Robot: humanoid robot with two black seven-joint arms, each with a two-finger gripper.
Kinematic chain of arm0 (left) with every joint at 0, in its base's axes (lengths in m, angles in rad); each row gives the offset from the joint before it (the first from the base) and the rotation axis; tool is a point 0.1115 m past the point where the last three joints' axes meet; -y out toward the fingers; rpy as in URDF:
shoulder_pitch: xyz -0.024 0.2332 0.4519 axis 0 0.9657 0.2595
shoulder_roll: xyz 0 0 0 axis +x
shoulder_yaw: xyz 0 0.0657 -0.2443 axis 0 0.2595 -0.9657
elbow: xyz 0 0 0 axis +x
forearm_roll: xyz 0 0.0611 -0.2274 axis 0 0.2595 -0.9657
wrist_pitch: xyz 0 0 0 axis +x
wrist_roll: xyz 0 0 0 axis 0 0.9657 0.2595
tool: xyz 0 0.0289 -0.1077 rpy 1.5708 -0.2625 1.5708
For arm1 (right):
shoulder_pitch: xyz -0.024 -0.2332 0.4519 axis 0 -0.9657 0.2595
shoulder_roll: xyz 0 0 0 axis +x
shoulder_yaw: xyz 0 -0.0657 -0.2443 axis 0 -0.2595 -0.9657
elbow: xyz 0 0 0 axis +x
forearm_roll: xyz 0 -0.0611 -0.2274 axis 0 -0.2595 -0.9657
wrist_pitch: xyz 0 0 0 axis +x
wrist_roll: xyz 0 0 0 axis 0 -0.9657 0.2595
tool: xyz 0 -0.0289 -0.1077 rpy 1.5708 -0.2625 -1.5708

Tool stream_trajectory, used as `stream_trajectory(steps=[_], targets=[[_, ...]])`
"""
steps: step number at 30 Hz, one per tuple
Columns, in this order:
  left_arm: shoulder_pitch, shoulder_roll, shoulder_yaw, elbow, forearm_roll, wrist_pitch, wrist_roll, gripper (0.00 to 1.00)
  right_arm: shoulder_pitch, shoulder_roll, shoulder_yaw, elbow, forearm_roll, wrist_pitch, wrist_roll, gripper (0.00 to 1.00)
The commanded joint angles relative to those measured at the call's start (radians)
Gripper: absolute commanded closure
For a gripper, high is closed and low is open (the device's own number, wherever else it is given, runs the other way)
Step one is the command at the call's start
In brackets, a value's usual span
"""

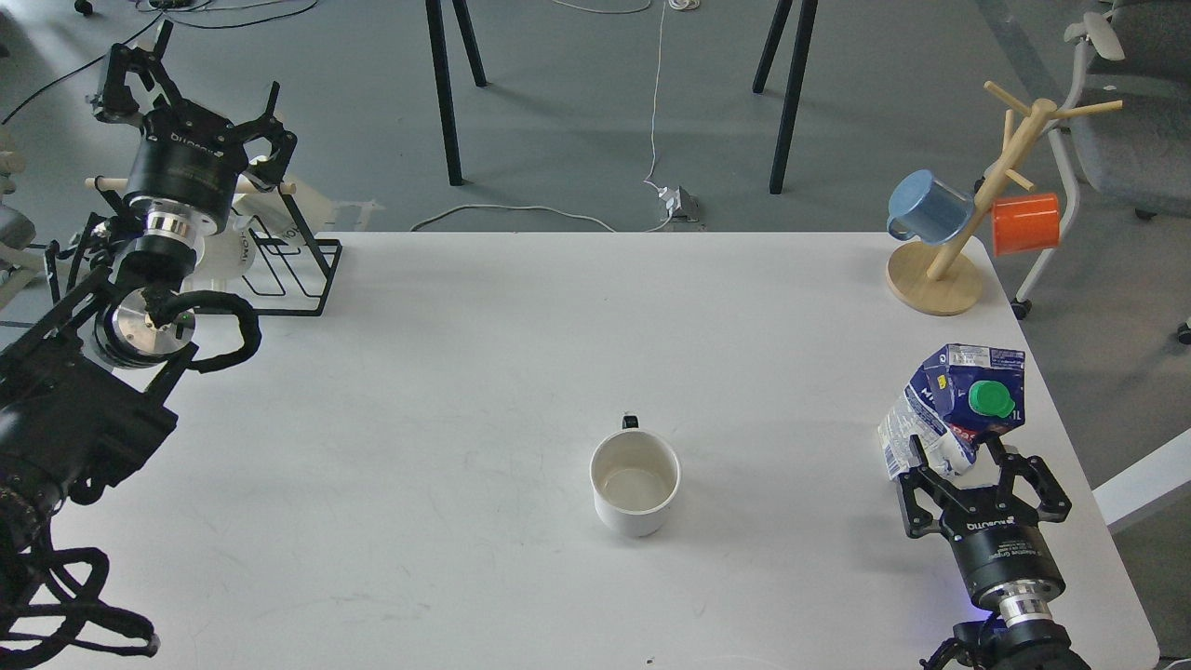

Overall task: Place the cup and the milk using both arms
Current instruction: 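Grasp the milk carton with the right gripper, then carry the milk carton next to the white mug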

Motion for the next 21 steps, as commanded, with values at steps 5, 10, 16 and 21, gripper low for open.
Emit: stream_trajectory(steps=[5,10,16,21], targets=[[0.002,-0.004,0.000,0.005,0.004,0.031,-0.009,0.01,0.002,0.000,-0.001,-0.001,0.001,0.000,0.014,0.76],[0.002,-0.001,0.000,0.005,0.004,0.033,-0.009,0.01,-0.012,0.002,-0.021,0.019,0.010,0.000,0.029,0.78],[0.002,-0.001,0.000,0.005,0.004,0.035,-0.008,0.01,-0.044,0.049,-0.087,0.106,0.009,0.000,0.029,0.82],[0.000,-0.003,0.002,0.003,0.004,0.036,-0.006,0.01,-0.049,0.075,-0.202,0.139,0.007,0.000,0.029,0.82]])
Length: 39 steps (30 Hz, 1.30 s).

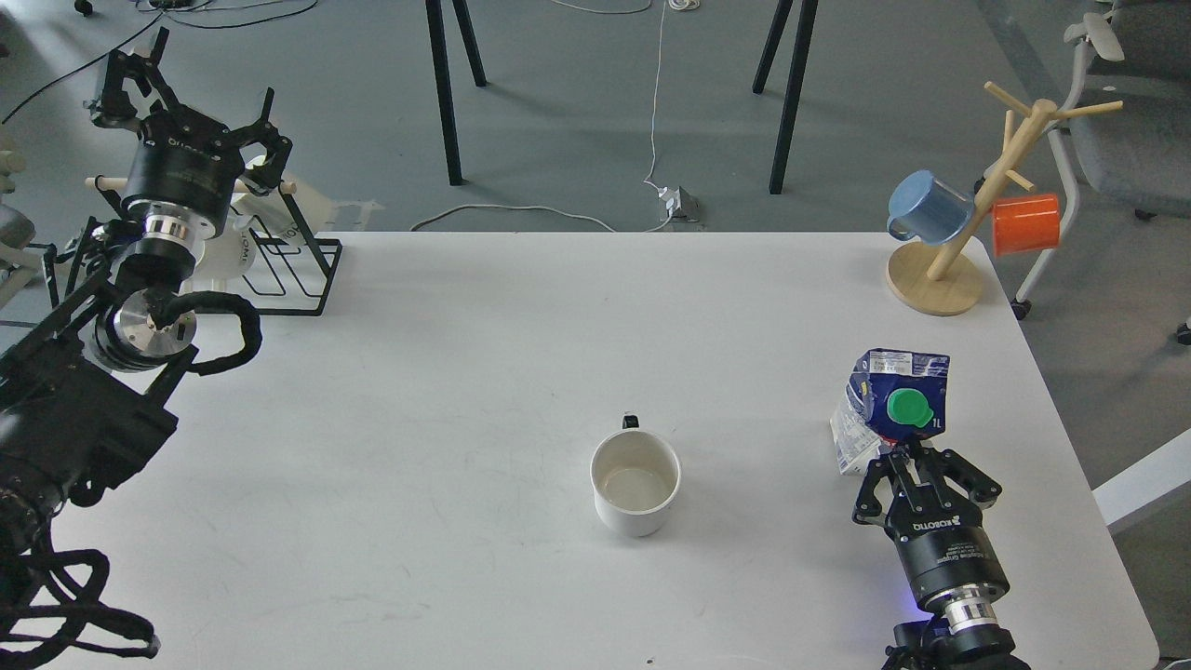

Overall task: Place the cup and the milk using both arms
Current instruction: 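Carry the milk carton next to the white mug, then release the milk carton and pull the right gripper back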

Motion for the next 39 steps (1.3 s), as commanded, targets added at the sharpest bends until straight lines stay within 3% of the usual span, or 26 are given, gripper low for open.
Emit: stream_trajectory(steps=[1,9,17,23,33,36,39], targets=[[-0.002,-0.002,0.002,0.000,0.000,0.002,0.002,0.01,0.002,0.037,-0.094,0.012,-0.003,0.000,-0.002,0.82],[0.002,0.001,0.002,0.001,0.000,0.003,0.005,0.01,0.021,0.113,-0.268,0.009,-0.012,0.000,-0.002,0.83],[0.010,0.001,0.005,0.000,0.000,0.003,0.005,0.01,0.042,0.113,-0.301,-0.008,-0.016,0.000,-0.002,0.82],[0.010,0.001,0.005,0.001,0.000,0.003,0.005,0.01,0.044,0.113,-0.291,-0.020,-0.016,0.000,-0.002,0.72],[0.012,0.003,0.005,0.000,0.000,0.003,0.005,0.01,0.036,0.113,-0.285,-0.018,-0.016,0.000,-0.002,0.43],[0.013,0.003,0.005,0.000,0.000,0.003,0.005,0.01,0.024,0.113,-0.283,-0.009,-0.015,0.000,-0.002,0.28],[0.013,0.003,0.005,0.000,0.000,0.002,0.005,0.01,0.001,0.097,-0.282,-0.006,-0.015,0.000,-0.002,0.02]])
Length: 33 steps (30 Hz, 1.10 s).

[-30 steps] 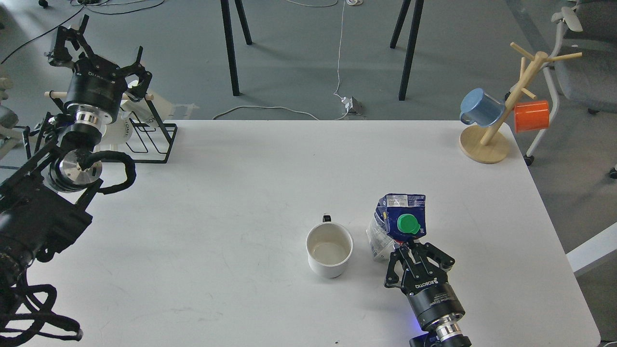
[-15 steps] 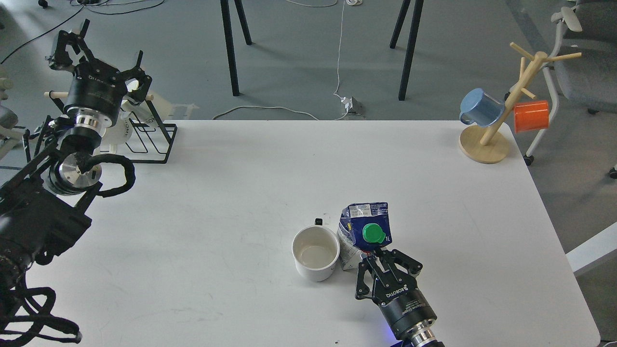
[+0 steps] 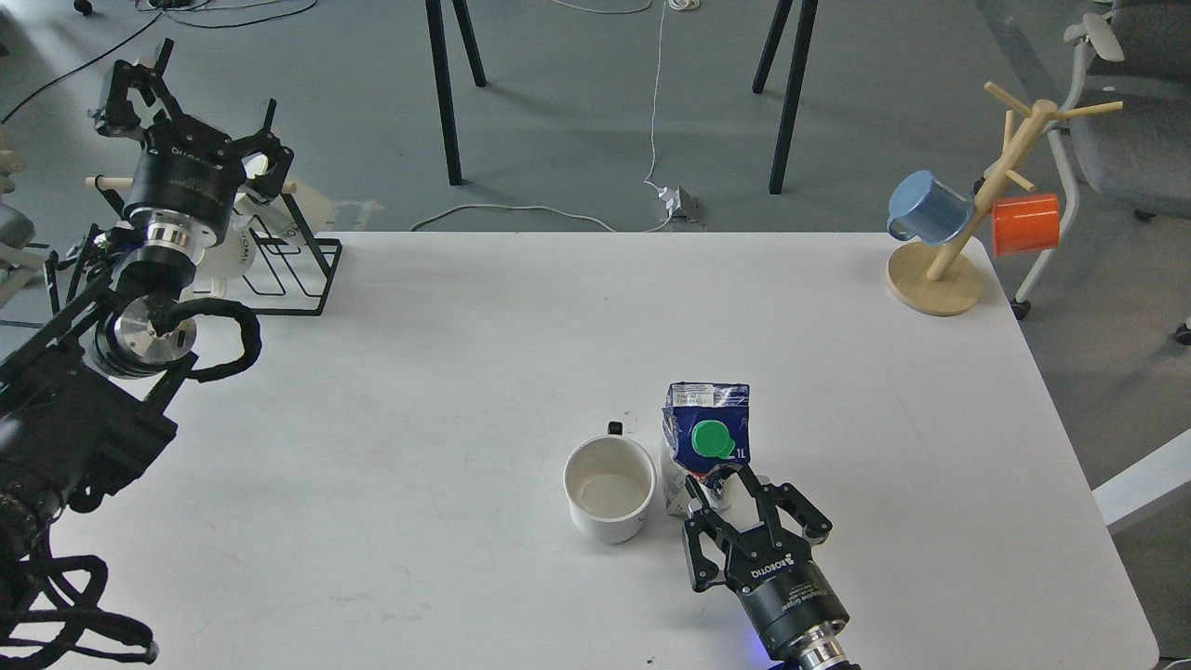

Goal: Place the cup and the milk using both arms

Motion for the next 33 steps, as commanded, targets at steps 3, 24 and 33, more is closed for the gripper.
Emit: stream_trajectory(steps=[3,24,33], targets=[[0.000,0.001,0.000,0.000,0.000,-0.001,-0.002,0.01,-0.064,-0.054,0.002,0.039,-0.001,0.000,0.000,0.01],[0.009,-0.014,-0.014,0.000,-0.009,-0.009,0.003,0.01,0.193,-0.374,0.475,0.084,-0.052,0.000,0.000,0.01],[-0.014,-0.017,-0.006,-0.004,-0.008,-0.013,0.087,0.01,0.731,-0.365,0.427,-0.339,-0.059,0.000,0.000,0.00]])
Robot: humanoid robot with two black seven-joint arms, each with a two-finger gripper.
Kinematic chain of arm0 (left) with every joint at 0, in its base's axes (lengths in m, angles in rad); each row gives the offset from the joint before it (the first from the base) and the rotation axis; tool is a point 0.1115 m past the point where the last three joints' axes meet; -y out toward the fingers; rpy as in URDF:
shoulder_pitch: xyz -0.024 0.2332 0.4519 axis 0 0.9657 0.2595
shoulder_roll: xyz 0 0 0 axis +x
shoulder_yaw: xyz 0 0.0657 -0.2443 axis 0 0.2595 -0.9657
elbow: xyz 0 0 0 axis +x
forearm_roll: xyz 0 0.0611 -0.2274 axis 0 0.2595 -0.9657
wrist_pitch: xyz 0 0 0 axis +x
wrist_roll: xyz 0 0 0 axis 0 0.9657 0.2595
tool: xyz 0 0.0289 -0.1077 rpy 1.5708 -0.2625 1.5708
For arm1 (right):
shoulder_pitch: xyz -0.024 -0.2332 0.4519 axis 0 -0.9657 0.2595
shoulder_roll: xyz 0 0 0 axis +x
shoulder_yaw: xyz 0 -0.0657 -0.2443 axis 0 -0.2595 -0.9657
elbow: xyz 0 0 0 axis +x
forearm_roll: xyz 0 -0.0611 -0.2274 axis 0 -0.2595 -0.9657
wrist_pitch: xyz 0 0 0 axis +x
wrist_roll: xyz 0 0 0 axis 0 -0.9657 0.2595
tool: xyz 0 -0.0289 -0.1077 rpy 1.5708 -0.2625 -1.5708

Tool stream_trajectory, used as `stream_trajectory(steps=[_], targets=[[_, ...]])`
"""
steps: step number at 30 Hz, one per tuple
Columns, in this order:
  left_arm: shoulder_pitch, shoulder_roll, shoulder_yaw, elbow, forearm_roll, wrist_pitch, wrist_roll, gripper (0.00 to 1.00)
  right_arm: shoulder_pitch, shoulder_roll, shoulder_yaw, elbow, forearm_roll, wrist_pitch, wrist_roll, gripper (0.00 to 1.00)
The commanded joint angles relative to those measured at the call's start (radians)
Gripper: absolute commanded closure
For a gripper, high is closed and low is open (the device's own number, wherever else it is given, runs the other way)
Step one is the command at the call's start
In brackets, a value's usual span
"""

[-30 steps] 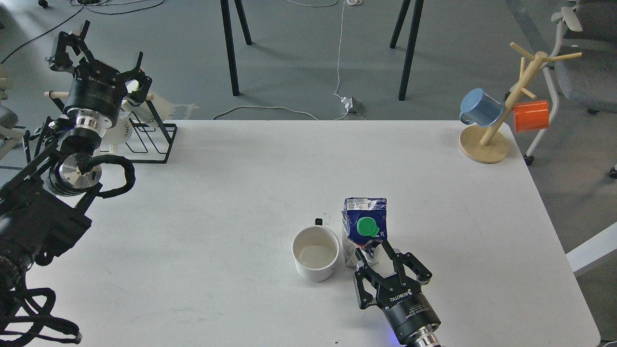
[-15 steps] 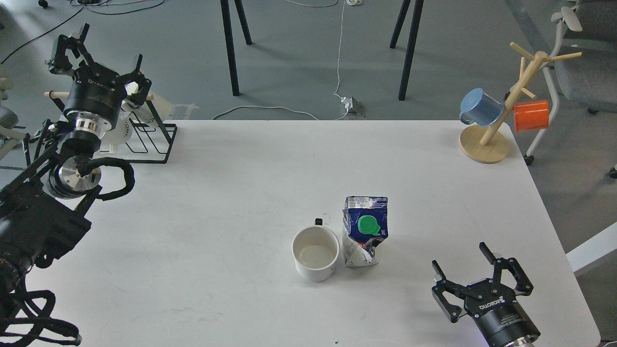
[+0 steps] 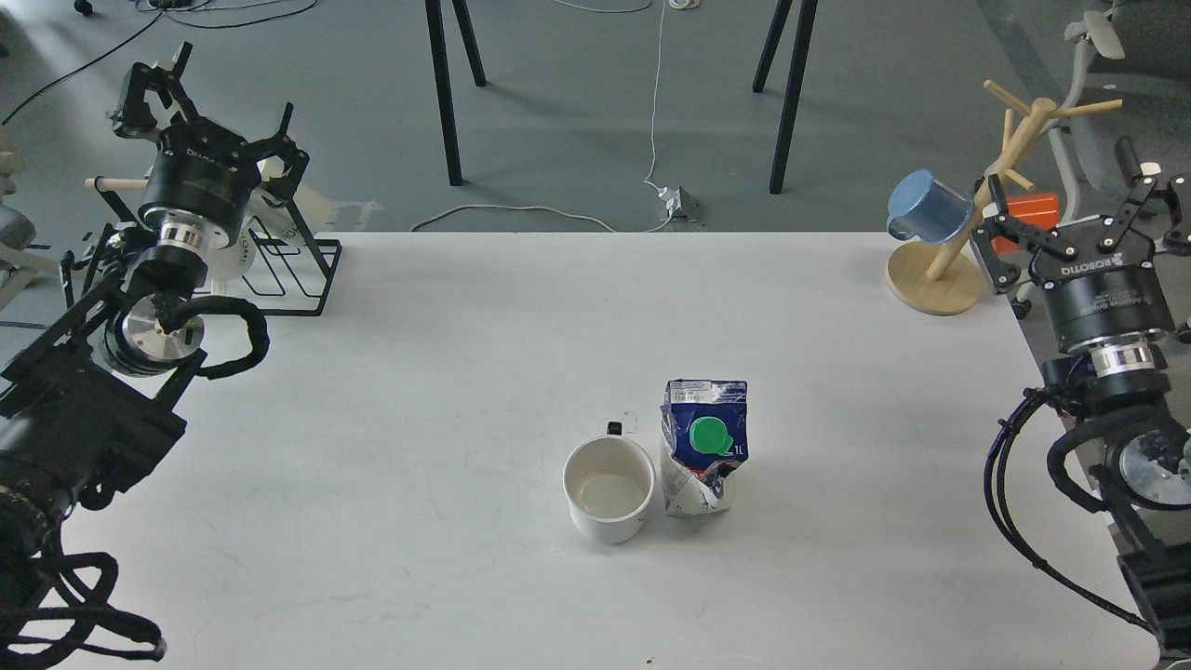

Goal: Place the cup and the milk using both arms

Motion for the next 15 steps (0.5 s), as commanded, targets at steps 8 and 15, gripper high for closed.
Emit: stream_trajectory(steps=[8,15], targets=[[-0.014,0.000,-0.001,0.003,0.000,0.002,0.019,0.01,0.438,0.073,-0.166,-0.455,-0.035,0.000,0.003,0.00],[-0.043,-0.005,-0.002,0.047,0.000,0.000,0.018,0.01,0.446,0.115,-0.197,-0.456,-0.029,0.000,0.004,0.00]])
